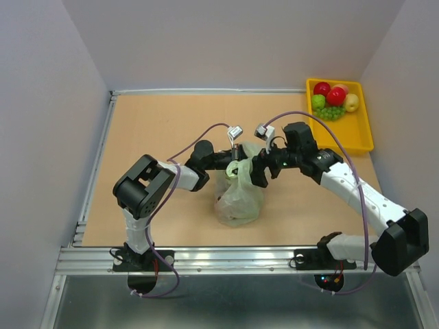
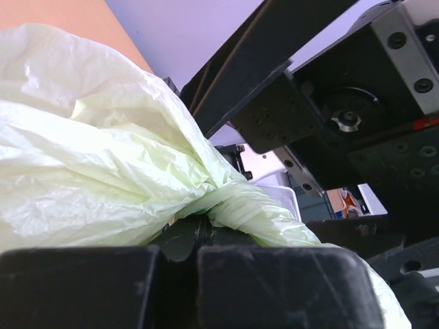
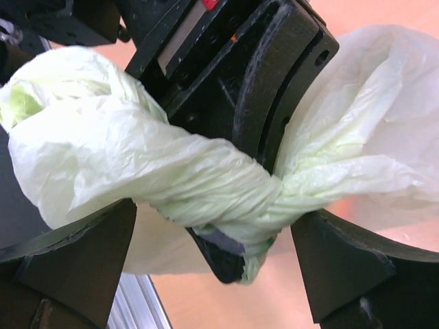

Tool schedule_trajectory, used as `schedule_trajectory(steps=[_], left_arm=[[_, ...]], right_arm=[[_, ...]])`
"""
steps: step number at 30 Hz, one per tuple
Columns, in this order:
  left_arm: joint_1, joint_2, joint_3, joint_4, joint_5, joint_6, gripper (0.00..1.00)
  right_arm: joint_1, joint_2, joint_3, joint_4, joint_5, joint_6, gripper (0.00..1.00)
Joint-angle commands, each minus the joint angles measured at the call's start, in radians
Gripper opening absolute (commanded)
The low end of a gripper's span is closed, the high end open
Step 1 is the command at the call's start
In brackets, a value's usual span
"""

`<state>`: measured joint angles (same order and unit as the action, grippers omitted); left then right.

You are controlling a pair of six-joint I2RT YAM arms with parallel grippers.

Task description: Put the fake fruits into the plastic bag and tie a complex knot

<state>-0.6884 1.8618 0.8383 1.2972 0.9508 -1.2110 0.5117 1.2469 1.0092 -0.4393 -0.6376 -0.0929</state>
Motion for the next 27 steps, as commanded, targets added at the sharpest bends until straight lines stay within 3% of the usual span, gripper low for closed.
schedule_trajectory(steps=[1,6,11,17,21,27], left_arm=[[-0.007,-0.03,0.024,0.137,0.031,0.021,0.0],[-0.005,-0.026,0.025,0.155,0.04,0.004,0.0],[-0.007,-0.013,0.021,0.232,0.051,-0.053,0.02],[-0.003,-0.012,0.012,0.283,0.054,-0.099,0.04],[-0.003,-0.013,0.015,0.277,0.055,-0.108,0.11],[-0.003,-0.01,0.021,0.257,0.054,-0.113,0.28]], right_arm=[[-0.009,-0.036,0.085,-0.13,0.046,-0.123,0.97],[-0.044,-0.087,0.074,-0.223,0.019,-0.208,0.91],[-0.125,-0.147,0.059,-0.257,0.023,-0.315,0.67],[-0.358,-0.233,0.043,-0.272,-0.147,-0.471,0.64],[-0.381,-0.299,0.003,-0.271,-0.287,-0.513,0.58],[-0.38,-0.382,-0.15,-0.158,-0.338,-0.571,0.62]])
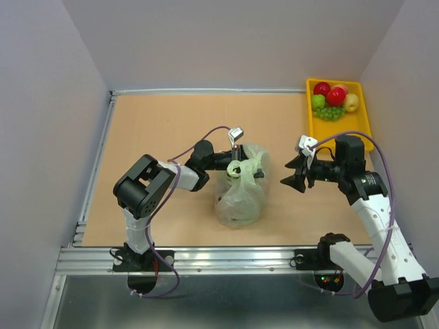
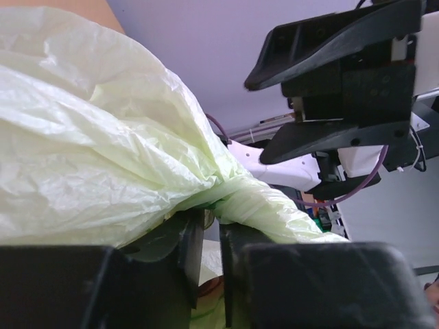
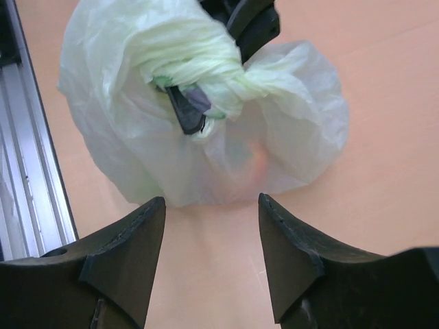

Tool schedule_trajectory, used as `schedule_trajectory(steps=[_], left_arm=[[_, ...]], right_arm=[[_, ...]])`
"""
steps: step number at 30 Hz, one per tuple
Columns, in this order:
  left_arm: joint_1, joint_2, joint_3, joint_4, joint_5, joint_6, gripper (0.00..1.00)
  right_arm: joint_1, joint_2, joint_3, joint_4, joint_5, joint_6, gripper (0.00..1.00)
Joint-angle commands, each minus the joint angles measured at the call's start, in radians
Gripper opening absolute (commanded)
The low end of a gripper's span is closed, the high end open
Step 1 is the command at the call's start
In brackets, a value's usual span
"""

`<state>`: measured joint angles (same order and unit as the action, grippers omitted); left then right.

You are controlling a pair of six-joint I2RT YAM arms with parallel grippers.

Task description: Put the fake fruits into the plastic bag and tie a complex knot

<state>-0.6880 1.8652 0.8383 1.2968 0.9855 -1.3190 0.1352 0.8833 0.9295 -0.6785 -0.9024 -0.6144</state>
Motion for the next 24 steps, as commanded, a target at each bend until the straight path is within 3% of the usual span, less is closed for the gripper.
schedule_trajectory(steps=[1,6,17,24], left_arm=[[-0.004,-0.014,0.021,0.257,0.019,-0.005,0.32],[-0.004,-0.02,0.013,0.26,0.022,-0.014,0.4],[-0.004,-0.015,0.005,0.315,0.018,-0.042,0.45],[-0.002,-0.008,0.005,0.348,0.015,-0.062,0.49]], right_arm=[[-0.003,-0.02,-0.084,0.106,-0.079,-0.041,0.63],[-0.003,-0.044,-0.159,0.275,-0.093,0.03,0.63],[0.0,-0.035,-0.281,0.67,-0.173,0.324,0.66],[0.02,-0.009,-0.324,0.783,-0.178,0.367,0.66]])
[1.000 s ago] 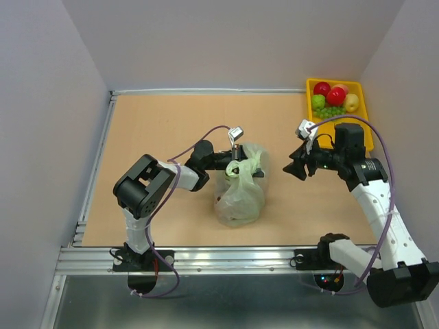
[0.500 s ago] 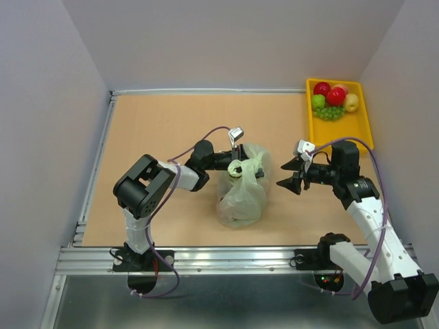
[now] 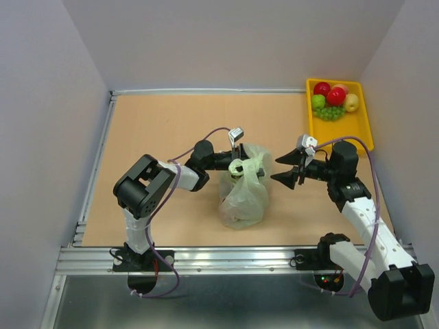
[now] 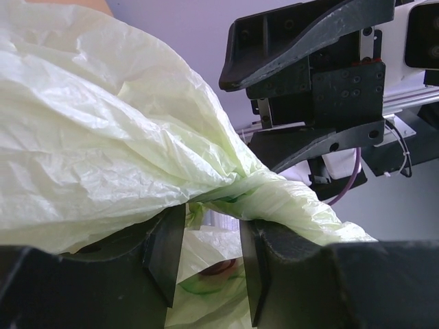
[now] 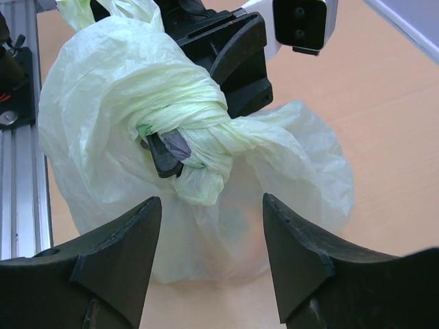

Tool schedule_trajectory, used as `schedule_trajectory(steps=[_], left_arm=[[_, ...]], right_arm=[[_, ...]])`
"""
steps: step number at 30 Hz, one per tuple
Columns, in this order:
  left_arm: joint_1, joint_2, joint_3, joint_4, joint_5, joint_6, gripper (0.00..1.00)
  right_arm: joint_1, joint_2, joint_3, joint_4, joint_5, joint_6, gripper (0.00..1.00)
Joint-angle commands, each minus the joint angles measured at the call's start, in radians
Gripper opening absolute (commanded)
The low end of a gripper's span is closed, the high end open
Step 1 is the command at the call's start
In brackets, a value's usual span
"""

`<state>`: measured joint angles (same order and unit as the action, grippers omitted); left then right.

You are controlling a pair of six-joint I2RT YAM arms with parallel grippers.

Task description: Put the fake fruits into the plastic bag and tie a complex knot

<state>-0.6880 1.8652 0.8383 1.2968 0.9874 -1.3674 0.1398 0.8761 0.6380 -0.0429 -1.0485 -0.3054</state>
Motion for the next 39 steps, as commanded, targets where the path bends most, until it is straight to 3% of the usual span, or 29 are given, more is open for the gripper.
schedule_trajectory(steps=[1,15,22,32,34,39], left_arm=[[-0.004,-0.006,0.005,0.349,0.013,-0.016,0.49],[-0.004,-0.003,0.001,0.381,0.005,-0.032,0.53],[-0.004,0.003,-0.001,0.403,0.002,-0.042,0.53],[-0.004,0.002,-0.004,0.401,0.0,-0.039,0.54],[-0.004,0.002,-0.005,0.404,0.0,-0.039,0.53],[-0.004,0.0,-0.005,0.404,0.002,-0.036,0.54]], right_arm=[[0.026,0.003,-0.035,0.164,-0.028,0.066,0.66],[0.119,0.081,-0.054,0.206,0.067,0.069,0.68],[0.13,0.103,-0.081,0.219,0.104,0.06,0.63],[0.133,0.147,-0.084,0.383,0.113,0.225,0.59],[0.138,0.155,-0.084,0.394,0.11,0.236,0.55],[0.139,0.175,-0.07,0.347,0.094,0.195,0.3]])
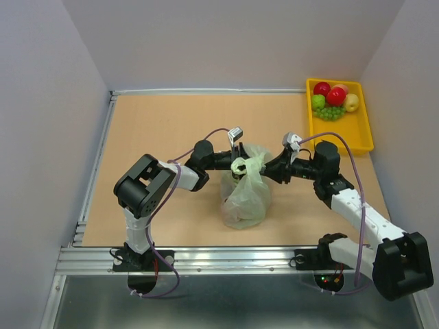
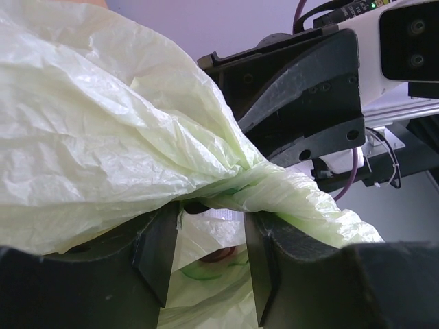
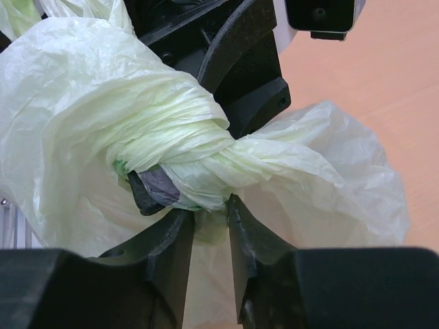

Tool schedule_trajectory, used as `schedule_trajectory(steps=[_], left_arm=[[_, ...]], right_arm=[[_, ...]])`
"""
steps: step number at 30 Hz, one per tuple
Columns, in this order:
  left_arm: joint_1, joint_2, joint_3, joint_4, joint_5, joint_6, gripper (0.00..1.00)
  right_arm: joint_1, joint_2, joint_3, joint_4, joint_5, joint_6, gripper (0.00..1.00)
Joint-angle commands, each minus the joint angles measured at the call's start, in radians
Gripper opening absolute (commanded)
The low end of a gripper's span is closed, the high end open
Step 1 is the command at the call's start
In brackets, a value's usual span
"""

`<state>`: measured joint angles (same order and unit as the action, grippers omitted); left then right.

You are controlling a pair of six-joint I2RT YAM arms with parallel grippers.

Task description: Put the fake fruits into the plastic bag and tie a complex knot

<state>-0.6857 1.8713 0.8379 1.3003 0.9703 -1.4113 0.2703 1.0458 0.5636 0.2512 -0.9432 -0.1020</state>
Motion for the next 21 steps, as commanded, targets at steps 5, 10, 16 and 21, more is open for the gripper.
schedule_trajectory(steps=[5,10,16,21], left_arm=[[0.006,-0.018,-0.005,0.364,0.022,0.046,0.54],[0.041,-0.081,-0.023,0.244,0.057,0.161,0.54],[0.147,-0.248,-0.002,-0.361,0.074,0.664,0.54],[0.245,-0.34,0.095,-0.841,0.045,1.065,0.54]], right_arm=[[0.009,-0.007,0.012,0.008,0.0,-0.028,0.0],[0.009,-0.035,0.039,-0.058,0.014,-0.071,0.0],[0.009,-0.049,0.074,-0.18,0.027,-0.165,0.0],[0.009,-0.033,0.107,-0.242,0.038,-0.211,0.0]])
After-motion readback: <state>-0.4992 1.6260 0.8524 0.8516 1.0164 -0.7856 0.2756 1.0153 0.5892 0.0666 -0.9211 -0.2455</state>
